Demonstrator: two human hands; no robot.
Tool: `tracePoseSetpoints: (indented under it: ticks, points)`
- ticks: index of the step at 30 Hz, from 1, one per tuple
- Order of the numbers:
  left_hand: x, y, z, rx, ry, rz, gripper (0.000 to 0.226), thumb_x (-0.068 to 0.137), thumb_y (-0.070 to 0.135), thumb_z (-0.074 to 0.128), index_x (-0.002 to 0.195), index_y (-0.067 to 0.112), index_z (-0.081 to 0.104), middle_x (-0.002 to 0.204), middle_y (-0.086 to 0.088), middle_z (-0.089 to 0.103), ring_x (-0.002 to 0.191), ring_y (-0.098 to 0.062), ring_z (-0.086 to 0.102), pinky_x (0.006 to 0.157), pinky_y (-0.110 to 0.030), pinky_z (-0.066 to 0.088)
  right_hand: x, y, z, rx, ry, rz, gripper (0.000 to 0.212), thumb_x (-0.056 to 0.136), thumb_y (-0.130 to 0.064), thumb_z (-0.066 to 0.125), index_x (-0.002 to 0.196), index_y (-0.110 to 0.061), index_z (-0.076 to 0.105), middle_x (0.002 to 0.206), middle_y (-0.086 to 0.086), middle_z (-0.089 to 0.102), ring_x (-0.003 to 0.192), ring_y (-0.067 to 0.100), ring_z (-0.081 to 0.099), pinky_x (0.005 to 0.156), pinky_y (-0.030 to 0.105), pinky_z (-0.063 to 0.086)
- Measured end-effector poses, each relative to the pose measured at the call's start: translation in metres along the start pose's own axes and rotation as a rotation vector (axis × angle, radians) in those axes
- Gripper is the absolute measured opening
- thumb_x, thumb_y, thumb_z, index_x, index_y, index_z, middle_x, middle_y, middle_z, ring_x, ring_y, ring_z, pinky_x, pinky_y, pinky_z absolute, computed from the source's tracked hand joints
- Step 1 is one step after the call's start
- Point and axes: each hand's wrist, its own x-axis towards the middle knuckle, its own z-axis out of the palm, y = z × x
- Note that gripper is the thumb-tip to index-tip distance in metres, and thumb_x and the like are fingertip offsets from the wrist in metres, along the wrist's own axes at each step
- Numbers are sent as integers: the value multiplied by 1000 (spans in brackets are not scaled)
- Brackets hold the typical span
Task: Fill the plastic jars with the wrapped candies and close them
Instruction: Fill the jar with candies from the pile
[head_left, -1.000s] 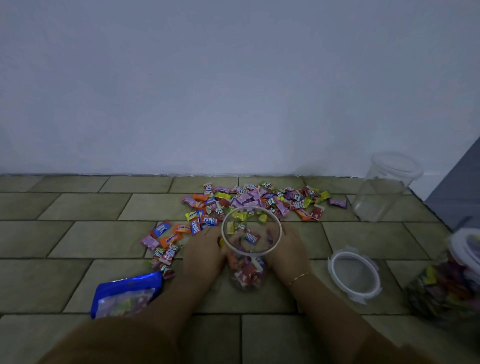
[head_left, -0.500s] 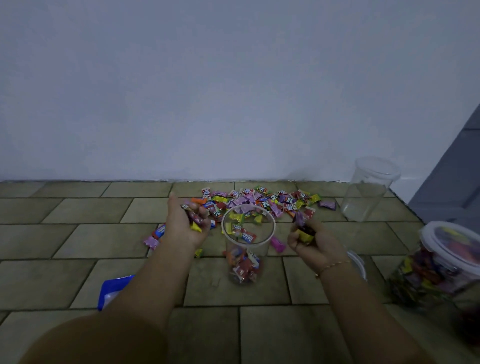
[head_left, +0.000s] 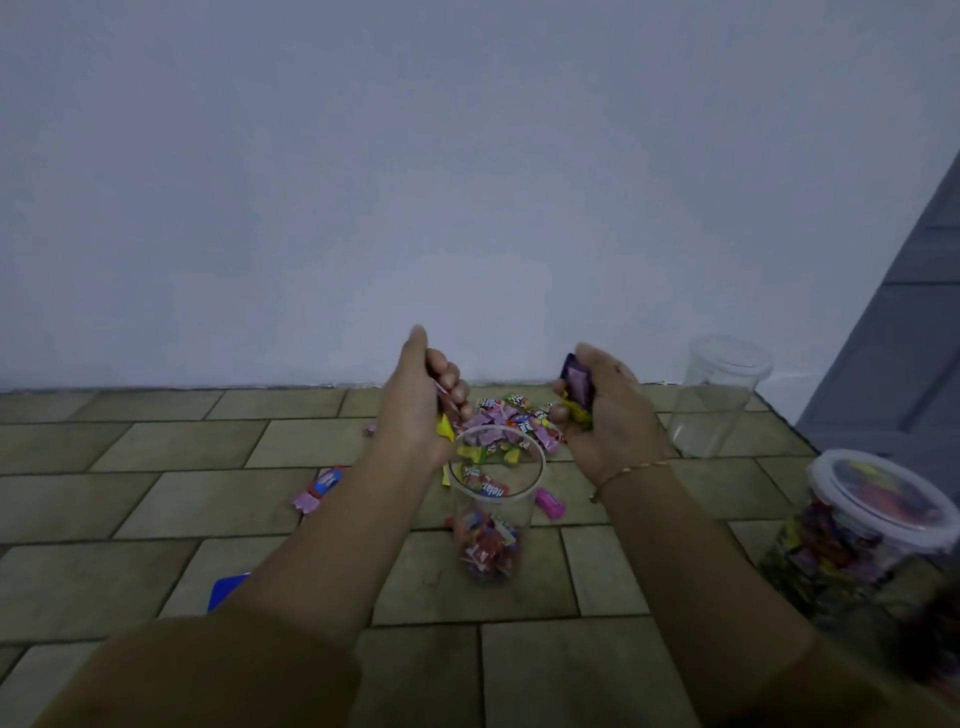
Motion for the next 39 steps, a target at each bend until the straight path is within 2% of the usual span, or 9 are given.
tracePoseSetpoints:
  ticks: [5,8,13,17,22,28,32,35,39]
  points:
    - [-2,-18,1,118,-44,120,50,100,37,40,56,14,44,48,1,40,43,-14,42,55,-31,39,-15,27,10,-282,52,-157,8,90,-19,62,84,-17,57,72,9,59,52,11,57,42,22,43]
    - [-4,-20,-1,71,-51,154,55,100,35,40,49,15,47,47,0,41,44,-14,46,61,-33,43,-20,36,10,-327,97,-226,9,90,-22,61,82,-21,57,74,6,59,51,5,58,46,23,47]
    - [-8,-18,-4,-84,-3,142,59,99,29,41,42,14,46,44,-3,42,44,-18,47,65,-35,44,-26,40,11,-365,113,-282,15,92,-23,58,78,-21,57,73,11,58,54,15,57,43,23,47]
    - [-12,-18,-2,-41,38,161,45,99,26,40,60,10,54,44,-4,52,46,-21,57,64,-32,48,-28,42,12,-357,119,-302,16,93,-21,57,78,-18,57,72,17,61,48,11,59,41,20,45]
    - [-13,-20,-2,61,33,194,25,98,21,41,84,11,60,57,-4,66,64,-21,63,73,-32,49,-28,43,13,-352,115,-325,19,93,-17,57,74,-17,58,69,11,64,56,18,66,55,30,56]
    - [-13,-23,0,167,9,269,24,95,11,41,80,10,60,69,-2,66,60,-10,56,50,-22,40,-26,49,14,-468,143,-381,16,80,-36,60,65,-30,65,80,22,65,82,43,64,73,54,55]
    - [-16,-22,1,165,6,273,23,94,10,42,80,10,59,81,-5,62,52,-11,51,44,-22,38,-24,49,13,-510,160,-410,20,81,-31,60,62,-26,63,69,9,60,78,39,61,72,48,52]
    - [-16,-21,0,177,-7,266,22,96,11,40,82,9,57,79,-4,62,48,-13,53,41,-21,37,-22,49,10,-517,158,-423,25,88,-18,60,63,-22,60,65,2,56,69,27,55,67,42,48]
    - [-16,-20,1,175,-17,250,22,98,13,38,84,9,55,73,-4,61,45,-14,56,41,-21,40,-23,49,8,-560,118,-461,25,89,-13,59,65,-20,58,61,-2,52,60,11,46,59,28,40]
